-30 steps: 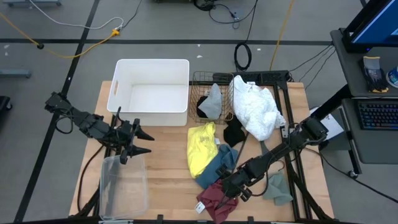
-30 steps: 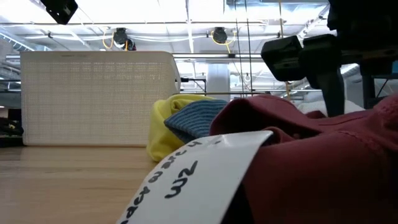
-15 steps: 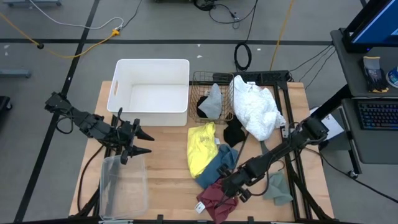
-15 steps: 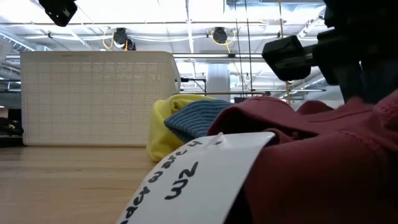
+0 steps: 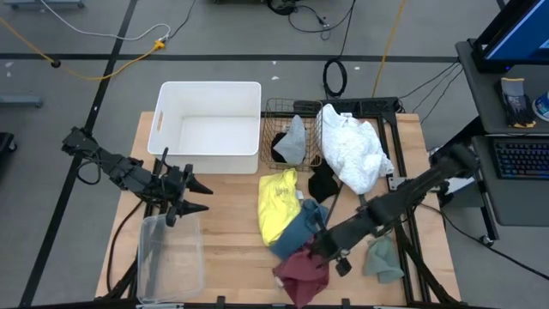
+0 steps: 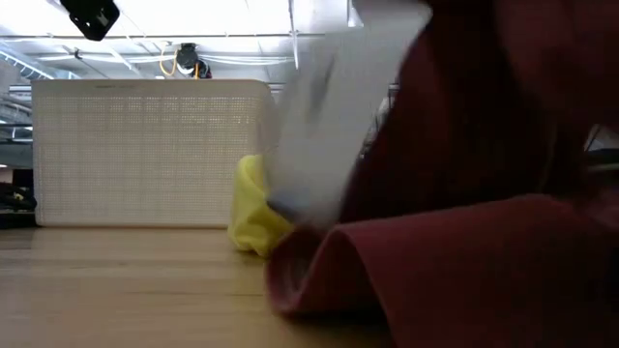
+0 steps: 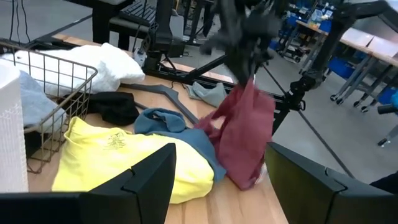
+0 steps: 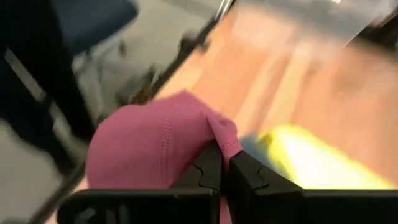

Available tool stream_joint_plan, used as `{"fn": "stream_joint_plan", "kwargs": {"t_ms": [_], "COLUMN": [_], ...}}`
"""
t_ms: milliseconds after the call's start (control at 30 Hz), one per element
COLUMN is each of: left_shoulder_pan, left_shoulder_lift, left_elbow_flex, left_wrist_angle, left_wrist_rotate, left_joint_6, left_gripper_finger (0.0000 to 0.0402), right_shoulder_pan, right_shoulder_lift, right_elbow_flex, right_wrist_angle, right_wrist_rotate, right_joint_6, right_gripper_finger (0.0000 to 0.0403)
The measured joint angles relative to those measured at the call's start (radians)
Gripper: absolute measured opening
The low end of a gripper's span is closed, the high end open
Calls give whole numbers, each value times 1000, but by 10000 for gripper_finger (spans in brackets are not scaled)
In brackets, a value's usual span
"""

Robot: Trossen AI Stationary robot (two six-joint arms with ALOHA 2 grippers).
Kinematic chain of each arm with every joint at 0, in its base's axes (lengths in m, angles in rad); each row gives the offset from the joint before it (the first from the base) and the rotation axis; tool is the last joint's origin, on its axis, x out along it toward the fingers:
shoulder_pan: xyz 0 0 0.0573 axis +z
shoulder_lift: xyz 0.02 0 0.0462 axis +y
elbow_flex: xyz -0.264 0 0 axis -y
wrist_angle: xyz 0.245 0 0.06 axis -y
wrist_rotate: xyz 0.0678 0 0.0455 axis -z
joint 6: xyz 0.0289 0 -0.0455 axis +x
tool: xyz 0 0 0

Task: Pick & Place Cloths
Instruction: Put the red underwear into the wire basket

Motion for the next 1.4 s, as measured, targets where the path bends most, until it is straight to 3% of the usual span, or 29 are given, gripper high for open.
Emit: {"fn": "stream_joint_plan", "kwargs": {"t_ms": [300,467,833,1067,1400], "left_shoulder_pan": [0,0,0,0,0], "left_shoulder_lift": [0,0,0,0,0], "left_elbow_flex": [0,0,0,0,0], "left_wrist_angle": [8,70,137,137,137], "left_wrist_rotate": [-1,-1,-3,-3,-3], "left_joint_6": [-80,-79,-70,-66,-65], "left_gripper_finger": [250,250,250,250,250], "right_shoulder_pan": [-1,-2,-49,-56,-56], "right_shoulder_lift": [-232,-315,-402,-428,-436], "right_elbow_flex": [0,0,0,0,0], "right_wrist_angle": [157,324,681,725,718], "right_wrist_rotate": [82,131,130,127,130], "right_joint_6": [-142,-298,-728,-954,-963], "right_gripper_finger": [0,0,0,0,0]}}
